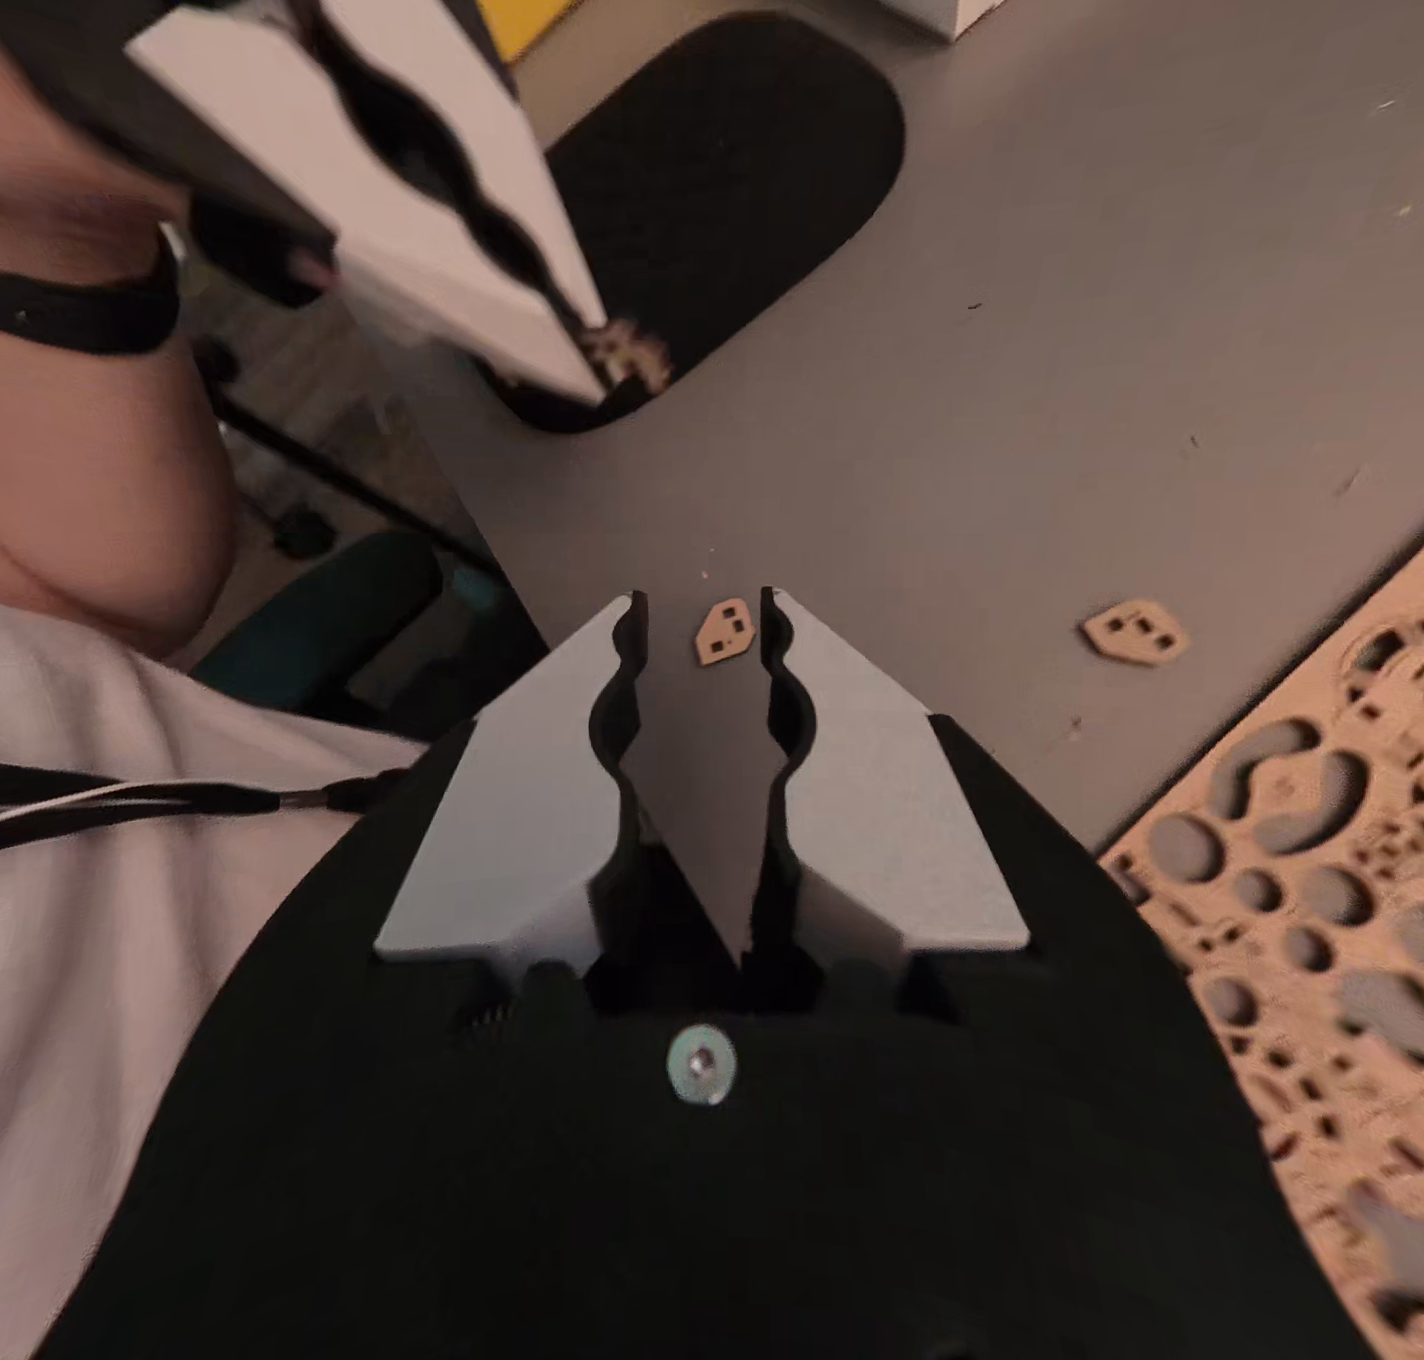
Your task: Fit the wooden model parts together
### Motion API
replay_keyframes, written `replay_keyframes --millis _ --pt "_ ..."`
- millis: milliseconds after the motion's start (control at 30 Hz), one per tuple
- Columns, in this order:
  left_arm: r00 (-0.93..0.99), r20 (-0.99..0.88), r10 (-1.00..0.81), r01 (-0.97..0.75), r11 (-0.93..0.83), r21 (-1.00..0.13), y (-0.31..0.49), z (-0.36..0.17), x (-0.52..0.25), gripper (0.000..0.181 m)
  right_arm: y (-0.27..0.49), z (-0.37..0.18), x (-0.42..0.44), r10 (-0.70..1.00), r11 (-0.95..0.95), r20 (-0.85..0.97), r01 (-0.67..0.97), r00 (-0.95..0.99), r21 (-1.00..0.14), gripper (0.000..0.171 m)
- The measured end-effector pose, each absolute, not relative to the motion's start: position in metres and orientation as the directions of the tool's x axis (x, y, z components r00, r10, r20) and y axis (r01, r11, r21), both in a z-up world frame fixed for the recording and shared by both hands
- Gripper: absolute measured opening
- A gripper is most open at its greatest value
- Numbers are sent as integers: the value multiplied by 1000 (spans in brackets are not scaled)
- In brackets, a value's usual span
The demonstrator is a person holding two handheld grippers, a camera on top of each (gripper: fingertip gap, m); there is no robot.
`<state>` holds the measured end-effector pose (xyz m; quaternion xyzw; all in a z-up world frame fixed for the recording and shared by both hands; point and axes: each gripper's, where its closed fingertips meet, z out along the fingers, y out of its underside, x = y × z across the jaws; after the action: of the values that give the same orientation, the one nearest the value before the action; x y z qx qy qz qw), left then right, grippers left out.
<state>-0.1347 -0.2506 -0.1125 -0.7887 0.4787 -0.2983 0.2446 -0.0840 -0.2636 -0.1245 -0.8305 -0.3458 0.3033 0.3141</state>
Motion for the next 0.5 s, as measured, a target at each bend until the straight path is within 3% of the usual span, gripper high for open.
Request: replay_keyframes --millis 100,200,367,500 --pt "357 225 -906 -627 -412 -661 -239 -110 -131 0 -272 -129 -82 751 -473 -158 356 641 -806 33" --pt "341 210 -917 -641 -390 -661 -232 -104 -124 0 -275 -147 -80 728 -451 -66 405 682 -796 38" --pt "332 191 -924 -638 -369 -676 -230 -95 -117 0 -268 -154 -86 651 -507 -169 258 740 -822 34" --pt "325 194 -926 -640 -366 -676 -233 -93 -116 0 -265 -157 -84 637 -518 -146 280 757 -808 24"
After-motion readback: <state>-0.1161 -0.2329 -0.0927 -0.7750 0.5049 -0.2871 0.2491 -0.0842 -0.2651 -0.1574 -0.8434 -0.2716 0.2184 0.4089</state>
